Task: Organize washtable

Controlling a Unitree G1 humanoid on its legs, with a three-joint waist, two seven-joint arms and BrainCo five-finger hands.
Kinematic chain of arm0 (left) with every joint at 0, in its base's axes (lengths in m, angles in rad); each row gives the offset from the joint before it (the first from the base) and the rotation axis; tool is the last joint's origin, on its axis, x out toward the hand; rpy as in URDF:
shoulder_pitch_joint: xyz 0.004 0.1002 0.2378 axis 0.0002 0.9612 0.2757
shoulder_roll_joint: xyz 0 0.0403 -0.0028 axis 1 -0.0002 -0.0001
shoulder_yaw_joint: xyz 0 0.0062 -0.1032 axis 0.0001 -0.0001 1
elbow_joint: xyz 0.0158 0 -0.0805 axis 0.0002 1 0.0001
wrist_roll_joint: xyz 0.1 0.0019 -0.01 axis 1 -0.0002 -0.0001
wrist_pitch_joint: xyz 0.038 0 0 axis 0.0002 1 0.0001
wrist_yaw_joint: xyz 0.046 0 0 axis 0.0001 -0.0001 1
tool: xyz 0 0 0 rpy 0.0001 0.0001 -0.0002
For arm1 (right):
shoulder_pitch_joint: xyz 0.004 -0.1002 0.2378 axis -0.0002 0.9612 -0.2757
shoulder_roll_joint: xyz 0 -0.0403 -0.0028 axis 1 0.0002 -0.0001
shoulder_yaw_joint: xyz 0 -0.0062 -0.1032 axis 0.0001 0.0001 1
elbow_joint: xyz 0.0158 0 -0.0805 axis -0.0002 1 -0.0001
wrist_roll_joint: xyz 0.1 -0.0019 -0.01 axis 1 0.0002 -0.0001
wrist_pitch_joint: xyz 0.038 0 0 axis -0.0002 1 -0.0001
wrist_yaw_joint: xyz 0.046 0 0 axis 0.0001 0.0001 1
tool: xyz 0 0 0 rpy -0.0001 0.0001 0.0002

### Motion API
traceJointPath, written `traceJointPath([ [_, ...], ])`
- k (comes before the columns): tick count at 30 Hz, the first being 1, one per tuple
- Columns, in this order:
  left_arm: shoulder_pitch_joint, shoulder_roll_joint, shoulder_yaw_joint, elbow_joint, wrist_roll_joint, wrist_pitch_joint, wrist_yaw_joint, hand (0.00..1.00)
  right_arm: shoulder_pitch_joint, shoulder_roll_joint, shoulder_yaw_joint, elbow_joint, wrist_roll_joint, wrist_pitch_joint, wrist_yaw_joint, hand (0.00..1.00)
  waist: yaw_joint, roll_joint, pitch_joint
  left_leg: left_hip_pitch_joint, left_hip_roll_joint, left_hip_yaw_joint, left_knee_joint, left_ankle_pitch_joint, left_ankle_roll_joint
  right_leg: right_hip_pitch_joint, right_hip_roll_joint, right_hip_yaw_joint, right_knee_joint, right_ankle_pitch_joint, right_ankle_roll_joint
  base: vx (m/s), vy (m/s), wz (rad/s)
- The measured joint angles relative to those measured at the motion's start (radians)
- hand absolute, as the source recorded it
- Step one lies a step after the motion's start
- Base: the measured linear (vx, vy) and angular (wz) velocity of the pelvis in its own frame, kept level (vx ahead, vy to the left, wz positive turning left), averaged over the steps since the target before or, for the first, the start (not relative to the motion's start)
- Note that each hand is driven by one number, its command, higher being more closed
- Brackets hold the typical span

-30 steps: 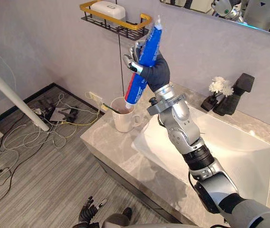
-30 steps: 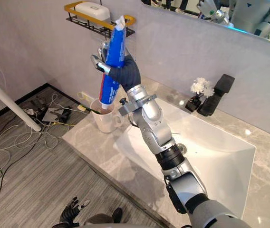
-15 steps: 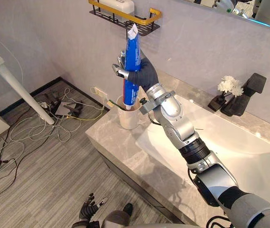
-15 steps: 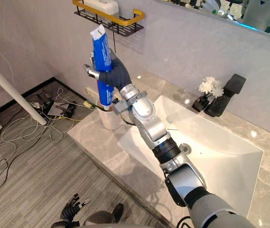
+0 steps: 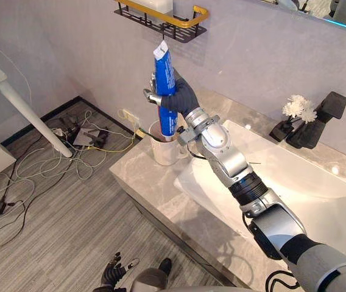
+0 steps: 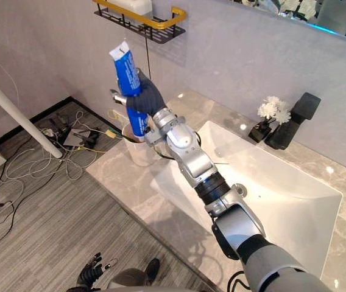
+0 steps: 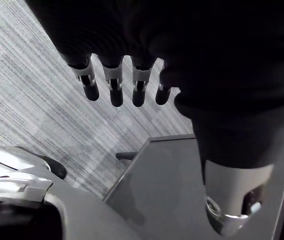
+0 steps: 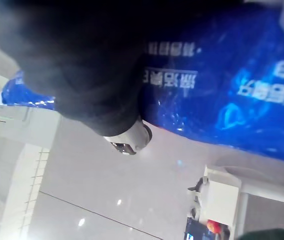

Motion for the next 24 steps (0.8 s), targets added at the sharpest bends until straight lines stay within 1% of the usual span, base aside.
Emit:
traceJointPath([
  [5,0.000,0.004,-0.020,0.006,0.000,0.000,0.001,0.00,0.000,-0.001,0.001,0.001,-0.018,0.000,0.000,1.00,0.000,0.013,0.012,-0.009,0.001,0.000,0.005,-0.001,0.000,0.001,-0.002,0.001,0.000,0.000,-0.001,0.00,0.000,0.00],
  [13,0.000,0.005,-0.020,0.012,0.000,0.000,0.001,0.00,0.003,-0.002,0.006,0.036,-0.030,0.001,-0.001,1.00,0.001,0.013,0.012,-0.009,0.000,-0.001,0.007,0.000,0.000,0.001,-0.002,0.000,0.000,0.000,-0.001,0.00,0.000,0.00],
  [14,0.000,0.005,-0.020,0.012,0.000,0.000,0.001,0.00,0.003,-0.002,0.006,0.036,-0.030,0.001,-0.002,0.00,0.001,0.013,0.012,-0.005,-0.001,-0.003,0.008,0.000,0.000,0.001,-0.002,-0.002,0.000,0.000,-0.001,0.00,0.000,0.03],
  [24,0.000,0.005,-0.021,0.013,0.000,0.000,0.001,0.00,0.012,-0.017,0.006,0.036,-0.051,0.001,-0.019,0.00,-0.001,0.013,0.012,-0.006,-0.001,-0.005,0.011,0.000,0.000,0.001,-0.003,-0.003,0.002,0.000,-0.001,0.00,0.000,0.00],
])
